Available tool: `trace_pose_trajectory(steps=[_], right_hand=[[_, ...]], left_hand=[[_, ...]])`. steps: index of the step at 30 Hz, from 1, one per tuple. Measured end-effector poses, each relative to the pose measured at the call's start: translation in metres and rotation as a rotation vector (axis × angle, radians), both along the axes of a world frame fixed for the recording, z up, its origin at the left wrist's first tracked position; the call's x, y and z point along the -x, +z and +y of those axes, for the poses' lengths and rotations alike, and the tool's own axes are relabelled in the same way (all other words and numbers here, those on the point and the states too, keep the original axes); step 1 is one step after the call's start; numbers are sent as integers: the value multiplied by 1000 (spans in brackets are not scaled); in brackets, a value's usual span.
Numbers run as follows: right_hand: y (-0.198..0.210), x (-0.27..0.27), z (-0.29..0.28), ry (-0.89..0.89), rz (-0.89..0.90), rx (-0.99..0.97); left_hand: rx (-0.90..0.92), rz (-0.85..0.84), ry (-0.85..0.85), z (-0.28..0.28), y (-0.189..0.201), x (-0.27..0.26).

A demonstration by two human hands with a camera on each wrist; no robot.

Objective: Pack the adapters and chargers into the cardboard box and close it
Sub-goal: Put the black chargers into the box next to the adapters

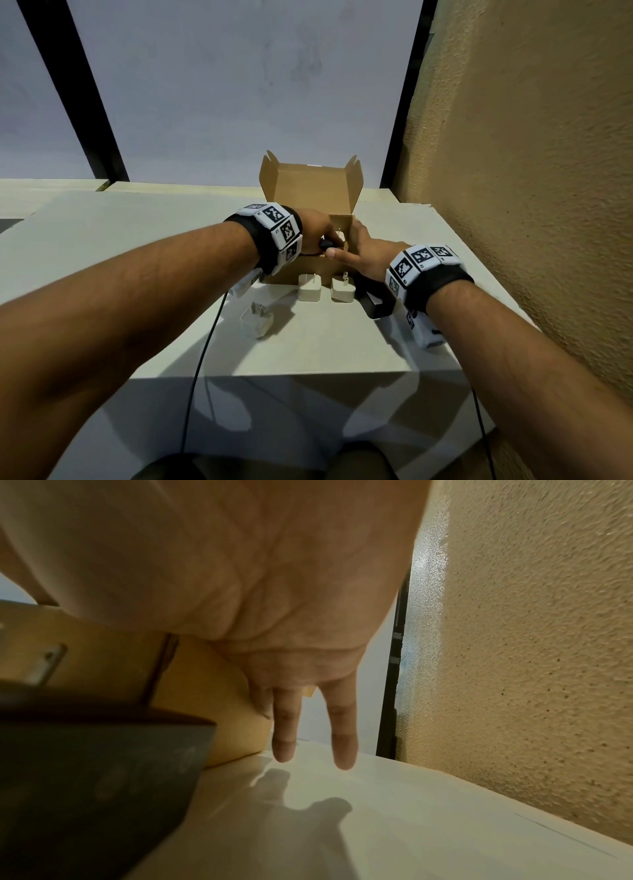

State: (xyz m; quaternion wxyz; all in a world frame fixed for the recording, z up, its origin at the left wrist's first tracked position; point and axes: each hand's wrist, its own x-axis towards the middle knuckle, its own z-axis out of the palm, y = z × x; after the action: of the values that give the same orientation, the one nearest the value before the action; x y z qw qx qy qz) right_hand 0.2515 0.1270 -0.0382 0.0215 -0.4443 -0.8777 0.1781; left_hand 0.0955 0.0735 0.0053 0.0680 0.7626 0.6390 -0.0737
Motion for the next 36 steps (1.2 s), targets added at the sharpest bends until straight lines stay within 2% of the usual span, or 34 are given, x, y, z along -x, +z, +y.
trace_pose_trajectory(steps=[9,16,19,22,24,25,27,29,31,32,34,36], right_hand=[[-4,1,4,-8,-3,-4],[-1,1,0,-5,-8,-2],[-1,0,0,13,58,27],[2,0,0,50,128,88],[-6,3,11,33,95,88],[-12,5,18,6,75,96],[-13,9,21,-162,129,136],[-5,6,14,-262,86,101],[3,0,9,-153,-17,85],[6,-3,6,-82,-50,14],[9,-6,2,-12,-57,-60],[4,-4,3,21,-34,-59]], left_hand=[[61,-39,50,-3,-5,2],[71,-3,83,-13,1,-9],[-24,1,142,-23,0,-11],[-276,-135,195,-45,11,-17],[-395,-239,124,-66,20,-29],[-380,-274,64,-77,22,-36],[-271,-303,-55,-92,17,-52],[-162,-279,-125,-99,2,-66],[-134,-202,-177,-98,-12,-74],[-129,-131,-198,-98,-18,-77],[-101,19,-215,-98,-24,-81],[-72,89,-208,-100,-27,-82]])
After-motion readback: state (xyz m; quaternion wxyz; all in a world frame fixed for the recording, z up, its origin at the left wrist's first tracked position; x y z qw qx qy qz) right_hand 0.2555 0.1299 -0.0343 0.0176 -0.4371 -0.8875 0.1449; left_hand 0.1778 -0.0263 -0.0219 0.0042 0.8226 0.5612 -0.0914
